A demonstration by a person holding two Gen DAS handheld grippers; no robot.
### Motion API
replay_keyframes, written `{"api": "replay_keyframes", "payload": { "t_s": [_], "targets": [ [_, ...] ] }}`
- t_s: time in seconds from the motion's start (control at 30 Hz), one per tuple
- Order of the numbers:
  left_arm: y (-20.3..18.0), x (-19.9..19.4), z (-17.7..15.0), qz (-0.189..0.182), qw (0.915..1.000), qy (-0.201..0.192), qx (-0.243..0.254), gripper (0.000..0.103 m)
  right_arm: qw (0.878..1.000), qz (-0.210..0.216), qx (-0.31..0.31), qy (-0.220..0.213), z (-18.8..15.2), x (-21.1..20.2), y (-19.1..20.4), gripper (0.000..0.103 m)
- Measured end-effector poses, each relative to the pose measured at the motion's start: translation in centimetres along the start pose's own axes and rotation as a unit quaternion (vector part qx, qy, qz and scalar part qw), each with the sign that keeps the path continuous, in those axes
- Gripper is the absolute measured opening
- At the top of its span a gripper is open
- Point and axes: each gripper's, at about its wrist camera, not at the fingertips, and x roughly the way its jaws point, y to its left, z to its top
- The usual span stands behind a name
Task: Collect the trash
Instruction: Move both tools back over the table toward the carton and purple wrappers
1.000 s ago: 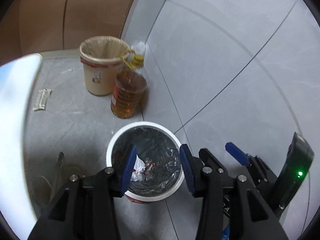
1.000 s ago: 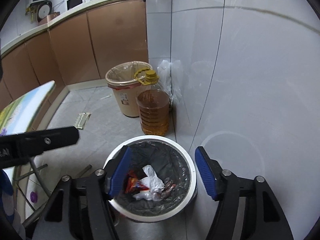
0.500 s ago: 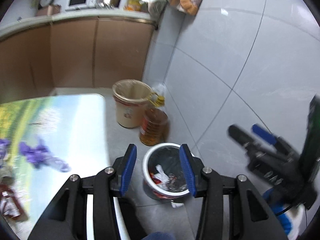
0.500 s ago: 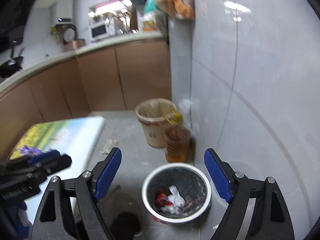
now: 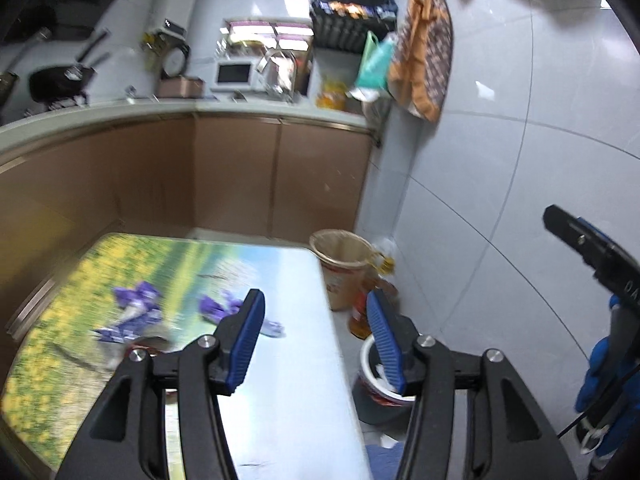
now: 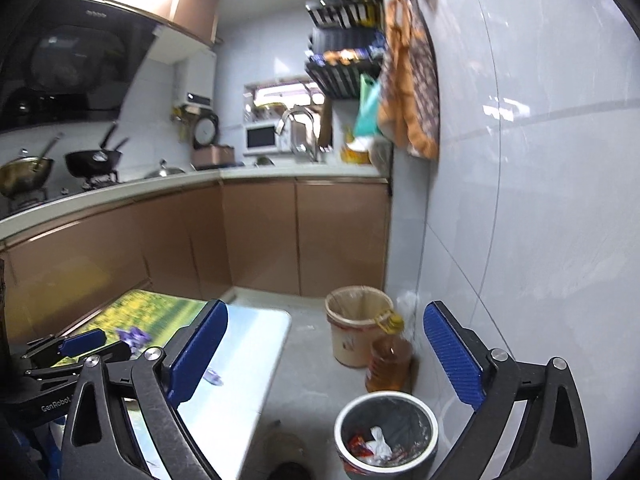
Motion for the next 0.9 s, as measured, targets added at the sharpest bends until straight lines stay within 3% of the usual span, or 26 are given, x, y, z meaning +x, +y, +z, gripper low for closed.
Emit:
{"api": "replay_keyframes", "payload": {
  "t_s": [0.07,0.23,0.47,0.9],
  "targets": [
    [1.1,-2.2,-0.2,0.016,0.9997,-0.018,-0.001,0.061,1.000,0.006,-0.009,-0.011,0.4,-1.4,1.2,0.103],
    [3.5,-6.7,-0.8,0.051,0.9972,-0.053,-0.016,0.061,0.998,0.024,-0.035,-0.039,0.7,-4.9,3.7,0.103],
    [5.6,-9.8,-2.4,0.087,0.9923,-0.078,-0.040,0.061,0.995,0.048,-0.038,-0.076,0.4,-7.9,4.7,0.103],
    [9.0,-11.3,-4.7,0.139,0.9859,-0.058,-0.073,0.065,0.992,0.082,-0.011,-0.093,-0.4,-8.9,2.8,0.103]
  ]
}}
